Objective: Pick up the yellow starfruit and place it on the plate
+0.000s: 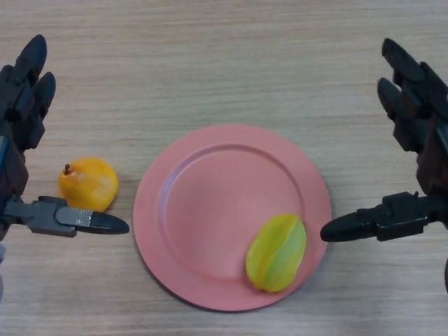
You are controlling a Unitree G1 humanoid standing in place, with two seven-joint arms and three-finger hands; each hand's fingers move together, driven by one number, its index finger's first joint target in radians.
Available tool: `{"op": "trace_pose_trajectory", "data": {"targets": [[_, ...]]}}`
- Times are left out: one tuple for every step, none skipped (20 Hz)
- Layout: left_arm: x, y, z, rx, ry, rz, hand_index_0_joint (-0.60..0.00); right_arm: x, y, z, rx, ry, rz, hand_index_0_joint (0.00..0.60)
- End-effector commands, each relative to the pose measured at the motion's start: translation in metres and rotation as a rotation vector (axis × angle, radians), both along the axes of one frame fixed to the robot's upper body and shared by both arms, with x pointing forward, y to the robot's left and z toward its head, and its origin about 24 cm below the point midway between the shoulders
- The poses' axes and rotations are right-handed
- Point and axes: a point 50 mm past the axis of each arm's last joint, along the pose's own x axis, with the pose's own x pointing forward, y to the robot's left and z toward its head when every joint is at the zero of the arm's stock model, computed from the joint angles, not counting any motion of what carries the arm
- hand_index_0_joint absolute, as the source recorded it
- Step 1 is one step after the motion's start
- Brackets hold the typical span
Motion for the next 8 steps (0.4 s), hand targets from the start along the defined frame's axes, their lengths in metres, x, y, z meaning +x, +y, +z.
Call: {"op": "trace_pose_trajectory", "data": {"targets": [[-0.0051,-0.0001,0.0304,0.015,-0.15,-0.004,0.0,-0.011,-0.0027,0.0308,0.01,-0.228,0.013,0.0],[-0.0035,-0.0009,0.0309,0.011,-0.146,-0.006,0.0,-0.0116,-0.004,0.0298,0.021,-0.228,0.007,0.0],[-0.003,-0.0013,0.0308,0.011,-0.144,-0.007,0.0,-0.0116,-0.0044,0.0304,0.023,-0.228,0.005,0.0],[-0.0034,-0.0027,0.0308,0.02,-0.147,-0.009,0.0,-0.0123,-0.0053,0.0316,0.023,-0.236,0.003,0.0],[-0.0036,-0.003,0.0309,0.023,-0.146,-0.011,0.0,-0.0127,-0.0056,0.0319,0.021,-0.242,0.003,0.0],[-0.0043,-0.0031,0.0294,0.025,-0.132,-0.017,0.0,-0.0135,-0.0056,0.0328,0.015,-0.258,0.009,0.0],[-0.0046,-0.0033,0.029,0.026,-0.126,-0.02,0.0,-0.0141,-0.0056,0.0332,0.015,-0.264,0.012,0.0],[-0.005,-0.0037,0.028,0.032,-0.12,-0.024,0.0,-0.0143,-0.0049,0.0326,0.029,-0.259,0.021,0.0]]}}
